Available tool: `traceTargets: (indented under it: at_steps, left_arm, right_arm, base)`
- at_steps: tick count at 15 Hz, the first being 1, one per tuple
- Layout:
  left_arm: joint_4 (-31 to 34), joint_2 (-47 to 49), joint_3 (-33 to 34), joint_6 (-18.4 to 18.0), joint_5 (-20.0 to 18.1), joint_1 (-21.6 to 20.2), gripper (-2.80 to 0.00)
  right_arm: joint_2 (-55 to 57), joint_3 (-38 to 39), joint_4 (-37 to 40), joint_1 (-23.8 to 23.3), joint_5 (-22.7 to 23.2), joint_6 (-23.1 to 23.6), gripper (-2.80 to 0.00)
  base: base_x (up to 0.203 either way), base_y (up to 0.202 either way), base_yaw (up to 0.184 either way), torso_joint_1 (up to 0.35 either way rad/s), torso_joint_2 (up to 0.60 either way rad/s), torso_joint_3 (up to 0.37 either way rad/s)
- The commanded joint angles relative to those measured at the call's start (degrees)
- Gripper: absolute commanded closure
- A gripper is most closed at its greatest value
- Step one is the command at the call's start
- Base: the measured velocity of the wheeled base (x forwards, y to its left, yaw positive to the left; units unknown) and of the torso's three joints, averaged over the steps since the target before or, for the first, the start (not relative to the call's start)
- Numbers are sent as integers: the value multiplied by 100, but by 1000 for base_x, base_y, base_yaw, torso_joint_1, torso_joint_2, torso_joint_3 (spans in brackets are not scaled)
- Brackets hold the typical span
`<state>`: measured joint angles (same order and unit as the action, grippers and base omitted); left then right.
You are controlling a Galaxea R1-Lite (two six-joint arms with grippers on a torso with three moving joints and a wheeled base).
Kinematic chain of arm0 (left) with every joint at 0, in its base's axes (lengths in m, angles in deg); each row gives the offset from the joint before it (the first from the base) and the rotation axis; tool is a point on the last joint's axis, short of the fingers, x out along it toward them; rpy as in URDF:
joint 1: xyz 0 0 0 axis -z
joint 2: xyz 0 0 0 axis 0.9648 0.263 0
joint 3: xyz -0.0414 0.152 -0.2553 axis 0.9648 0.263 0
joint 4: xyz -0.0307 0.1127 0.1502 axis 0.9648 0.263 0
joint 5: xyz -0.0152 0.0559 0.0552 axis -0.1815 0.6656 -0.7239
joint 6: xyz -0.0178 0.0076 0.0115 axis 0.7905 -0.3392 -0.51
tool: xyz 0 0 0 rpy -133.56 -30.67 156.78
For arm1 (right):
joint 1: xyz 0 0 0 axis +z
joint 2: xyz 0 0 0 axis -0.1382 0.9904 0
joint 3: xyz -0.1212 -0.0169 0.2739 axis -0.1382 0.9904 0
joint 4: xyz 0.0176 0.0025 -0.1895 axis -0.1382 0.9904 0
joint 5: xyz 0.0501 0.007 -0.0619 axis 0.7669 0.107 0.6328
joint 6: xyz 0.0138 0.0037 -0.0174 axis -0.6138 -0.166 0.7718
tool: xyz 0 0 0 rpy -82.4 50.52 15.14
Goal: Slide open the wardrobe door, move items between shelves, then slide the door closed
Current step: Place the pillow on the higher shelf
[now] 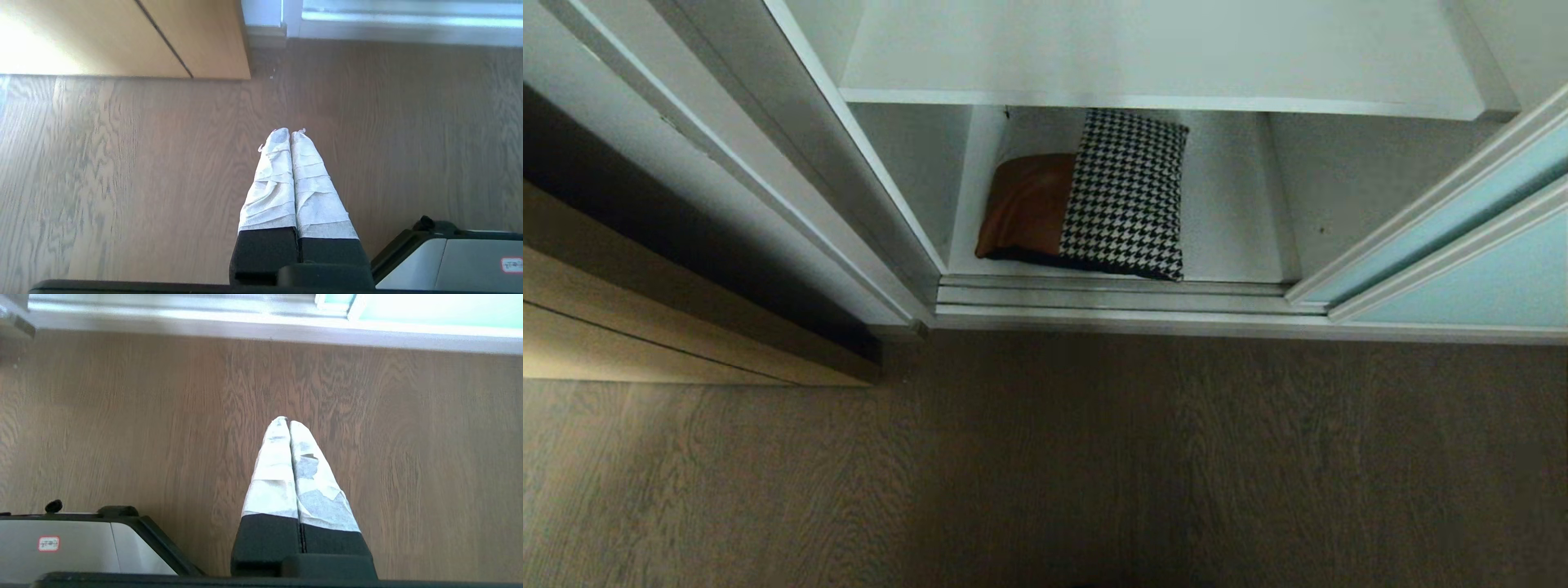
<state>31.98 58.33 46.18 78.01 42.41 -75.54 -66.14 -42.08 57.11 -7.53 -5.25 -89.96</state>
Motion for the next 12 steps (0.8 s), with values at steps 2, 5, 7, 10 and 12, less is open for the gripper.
traceTargets:
  at_steps: [2, 5, 7, 10, 12]
  left_arm:
    - [7, 9, 9, -2, 10, 0, 0]
    - [7, 9, 9, 17, 10, 0, 0]
    - [7, 9, 9, 0, 3, 0, 0]
    - [-11, 9, 9, 41, -8, 0, 0]
    - [-11, 9, 9, 42, -8, 0, 0]
  right_arm:
    - [4, 5, -2, 2, -2, -2, 0]
    - [4, 0, -2, 2, -2, -2, 0]
    - [4, 0, -2, 2, -2, -2, 0]
    - [4, 0, -2, 2, -2, -2, 0]
    - [4, 6, -2, 2, -2, -2, 0]
  base:
    - [195, 0, 2, 11, 5, 2]
    - [196, 0, 2, 1, 2, 3]
    - [195, 0, 0, 3, -1, 3]
    - [153, 0, 0, 4, 4, 2]
    - [0, 0, 0, 0, 0, 0]
